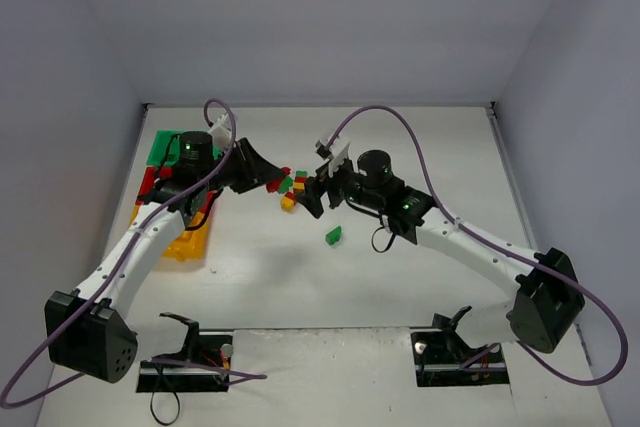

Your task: Sort the legos into containers by color

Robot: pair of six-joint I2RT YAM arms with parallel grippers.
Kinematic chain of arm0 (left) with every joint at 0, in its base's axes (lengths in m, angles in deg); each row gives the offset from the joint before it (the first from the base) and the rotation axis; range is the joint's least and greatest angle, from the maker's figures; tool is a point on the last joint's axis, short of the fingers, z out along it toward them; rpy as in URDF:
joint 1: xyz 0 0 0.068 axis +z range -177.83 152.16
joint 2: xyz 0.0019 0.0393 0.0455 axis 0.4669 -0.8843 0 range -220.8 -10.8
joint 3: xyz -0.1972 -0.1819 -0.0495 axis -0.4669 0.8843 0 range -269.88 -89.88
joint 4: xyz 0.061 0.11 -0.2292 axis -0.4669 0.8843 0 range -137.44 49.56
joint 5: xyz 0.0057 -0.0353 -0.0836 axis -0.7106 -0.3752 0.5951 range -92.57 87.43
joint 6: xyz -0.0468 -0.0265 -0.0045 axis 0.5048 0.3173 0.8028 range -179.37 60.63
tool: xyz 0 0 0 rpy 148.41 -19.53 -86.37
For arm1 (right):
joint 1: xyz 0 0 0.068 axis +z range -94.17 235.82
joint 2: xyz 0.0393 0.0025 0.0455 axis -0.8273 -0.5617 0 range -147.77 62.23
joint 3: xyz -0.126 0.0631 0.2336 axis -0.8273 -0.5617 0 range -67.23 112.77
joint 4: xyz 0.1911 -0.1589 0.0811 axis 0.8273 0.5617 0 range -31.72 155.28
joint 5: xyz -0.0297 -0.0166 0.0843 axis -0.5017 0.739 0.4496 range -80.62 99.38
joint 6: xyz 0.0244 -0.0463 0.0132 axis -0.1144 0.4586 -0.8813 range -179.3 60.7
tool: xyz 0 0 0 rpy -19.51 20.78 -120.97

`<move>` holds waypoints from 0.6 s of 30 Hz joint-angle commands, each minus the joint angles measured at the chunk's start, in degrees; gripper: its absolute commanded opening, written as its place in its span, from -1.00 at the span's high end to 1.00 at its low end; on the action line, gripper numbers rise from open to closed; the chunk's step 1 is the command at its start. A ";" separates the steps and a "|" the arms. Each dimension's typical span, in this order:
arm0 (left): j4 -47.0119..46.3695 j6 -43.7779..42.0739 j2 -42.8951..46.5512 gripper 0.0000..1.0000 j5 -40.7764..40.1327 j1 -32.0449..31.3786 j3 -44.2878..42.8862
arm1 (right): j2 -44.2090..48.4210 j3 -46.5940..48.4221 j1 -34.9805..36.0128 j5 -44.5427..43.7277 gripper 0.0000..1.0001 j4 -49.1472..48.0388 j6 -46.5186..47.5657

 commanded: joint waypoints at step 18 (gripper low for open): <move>-7.99 4.23 -0.51 1.00 -0.37 -5.13 -3.82 | -1.54 5.52 0.55 4.77 -0.24 -5.84 -1.12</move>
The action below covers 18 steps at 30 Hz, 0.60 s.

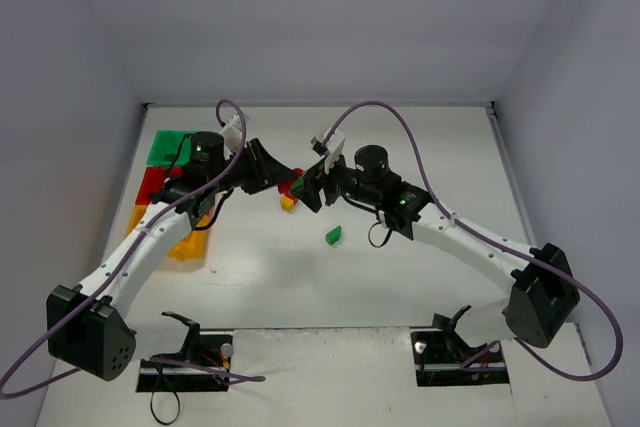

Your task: Sort the legos into containers by color

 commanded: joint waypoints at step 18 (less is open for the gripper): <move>-1.73 -1.73 1.84 1.00 -3.25 -0.87 -4.13 | 2.49 -1.01 0.31 1.09 1.00 -0.93 -0.01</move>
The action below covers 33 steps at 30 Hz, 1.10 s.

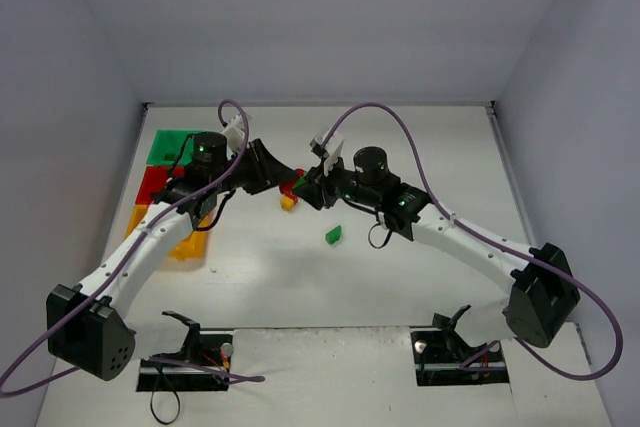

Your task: Sort the legos into containers by color

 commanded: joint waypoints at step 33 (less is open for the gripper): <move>20.97 -21.02 -15.78 0.86 -40.85 27.71 -13.31 | 12.38 -13.36 -0.31 -7.05 1.00 6.59 0.34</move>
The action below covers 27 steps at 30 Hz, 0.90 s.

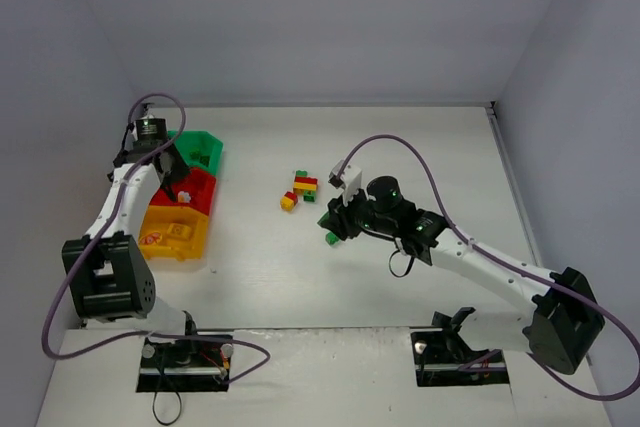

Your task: Sort the legos into containers by color

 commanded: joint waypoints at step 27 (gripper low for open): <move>1.14 3.13 5.23 -0.56 42.26 -21.02 -4.68 | 3.25 9.78 -0.57 14.31 1.00 -0.25 16.57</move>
